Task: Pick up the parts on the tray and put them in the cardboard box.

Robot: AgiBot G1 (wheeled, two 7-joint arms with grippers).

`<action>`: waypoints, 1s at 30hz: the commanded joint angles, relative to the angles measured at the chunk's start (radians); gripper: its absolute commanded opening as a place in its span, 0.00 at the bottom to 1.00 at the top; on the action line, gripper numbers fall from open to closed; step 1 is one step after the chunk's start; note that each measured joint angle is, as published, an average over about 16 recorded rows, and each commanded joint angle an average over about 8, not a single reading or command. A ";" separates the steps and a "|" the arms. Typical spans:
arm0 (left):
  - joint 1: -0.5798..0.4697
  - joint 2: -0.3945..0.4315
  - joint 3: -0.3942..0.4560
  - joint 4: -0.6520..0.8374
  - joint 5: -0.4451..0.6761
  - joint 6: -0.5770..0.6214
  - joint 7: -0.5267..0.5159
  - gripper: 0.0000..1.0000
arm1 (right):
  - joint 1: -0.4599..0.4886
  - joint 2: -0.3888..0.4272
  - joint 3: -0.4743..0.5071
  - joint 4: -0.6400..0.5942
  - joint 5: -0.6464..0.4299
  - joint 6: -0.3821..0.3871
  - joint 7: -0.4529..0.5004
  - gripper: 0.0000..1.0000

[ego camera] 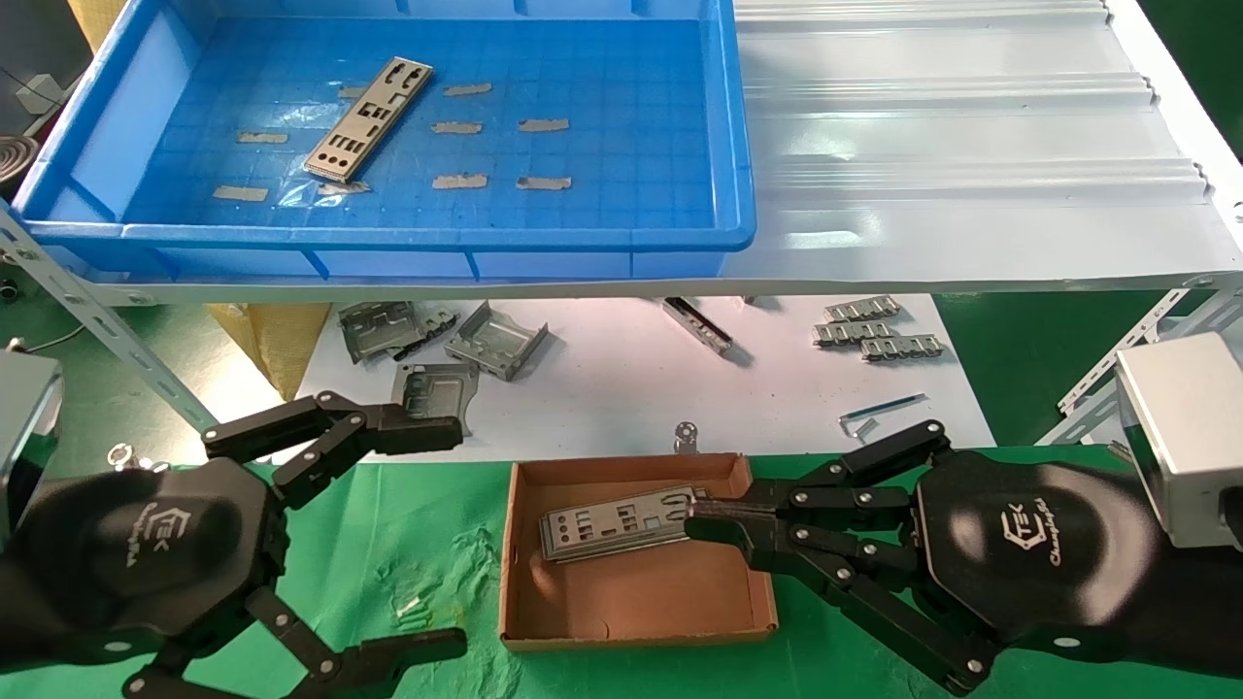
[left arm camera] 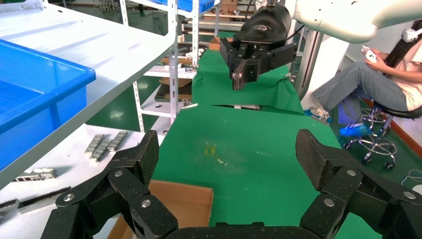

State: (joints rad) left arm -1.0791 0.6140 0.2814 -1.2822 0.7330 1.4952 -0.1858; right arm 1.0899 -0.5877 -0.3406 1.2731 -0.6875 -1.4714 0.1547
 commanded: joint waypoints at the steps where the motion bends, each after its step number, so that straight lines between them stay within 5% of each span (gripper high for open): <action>1: 0.003 -0.001 -0.001 0.001 -0.002 0.000 0.000 1.00 | 0.000 0.000 0.000 0.000 0.000 0.000 0.000 0.00; 11: -0.173 0.064 0.042 0.037 0.114 -0.035 -0.026 1.00 | 0.000 0.000 0.000 0.000 0.000 0.000 0.000 0.03; 20: -0.505 0.232 0.149 0.348 0.362 -0.094 -0.031 1.00 | 0.000 0.000 0.000 0.000 0.000 0.000 0.000 0.98; 30: -0.769 0.418 0.211 0.849 0.540 -0.261 0.103 1.00 | 0.000 0.000 -0.001 0.000 0.000 0.000 0.000 1.00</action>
State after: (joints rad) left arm -1.8356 1.0288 0.4882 -0.4527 1.2614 1.2190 -0.0908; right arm 1.0903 -0.5876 -0.3411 1.2726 -0.6872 -1.4716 0.1544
